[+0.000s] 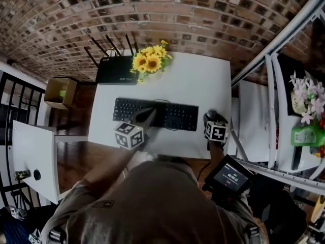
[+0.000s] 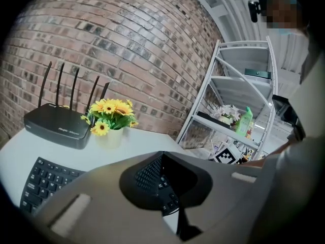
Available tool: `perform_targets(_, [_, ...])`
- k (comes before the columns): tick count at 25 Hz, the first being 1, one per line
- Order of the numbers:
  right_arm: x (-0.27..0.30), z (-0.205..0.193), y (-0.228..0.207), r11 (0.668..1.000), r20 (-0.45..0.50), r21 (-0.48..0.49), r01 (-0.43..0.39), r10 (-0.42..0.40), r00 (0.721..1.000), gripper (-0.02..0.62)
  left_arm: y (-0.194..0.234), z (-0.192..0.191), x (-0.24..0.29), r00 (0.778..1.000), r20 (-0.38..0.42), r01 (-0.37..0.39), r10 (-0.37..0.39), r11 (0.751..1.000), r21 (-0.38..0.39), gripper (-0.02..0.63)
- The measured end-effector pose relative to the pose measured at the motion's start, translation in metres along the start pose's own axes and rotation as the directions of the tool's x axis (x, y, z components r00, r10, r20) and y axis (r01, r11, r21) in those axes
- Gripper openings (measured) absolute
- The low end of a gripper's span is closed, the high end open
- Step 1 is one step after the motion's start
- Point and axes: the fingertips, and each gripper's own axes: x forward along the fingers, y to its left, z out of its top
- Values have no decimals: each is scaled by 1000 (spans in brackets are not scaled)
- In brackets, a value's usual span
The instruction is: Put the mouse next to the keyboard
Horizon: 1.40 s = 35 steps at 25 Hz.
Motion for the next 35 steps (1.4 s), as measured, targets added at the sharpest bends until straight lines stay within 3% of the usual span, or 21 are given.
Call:
perform_targets(16, [9, -13, -8, 999, -57, 3, 34, -34, 998, 316, 4, -8, -5, 999, -11, -40, 39, 999, -14, 0])
perform_targets(19, [4, -7, -10, 999, -40, -12, 51, -52, 998, 353, 9, -4, -9, 999, 6, -47, 47, 999, -16, 0])
perform_targets(25, [-21, 12, -1, 997, 35, -47, 63, -61, 998, 347, 15, -2, -23, 998, 38, -47, 49, 998, -30, 0])
perform_targets(29, [-46, 26, 13, 996, 92, -60, 72, -67, 994, 296, 9, -1, -30, 998, 59, -17, 19, 999, -29, 0])
perform_targets(35, [-80, 44, 52, 998, 181, -62, 31, -19, 983, 132, 1, 5, -49, 994, 104, 21, -19, 1000, -20, 0])
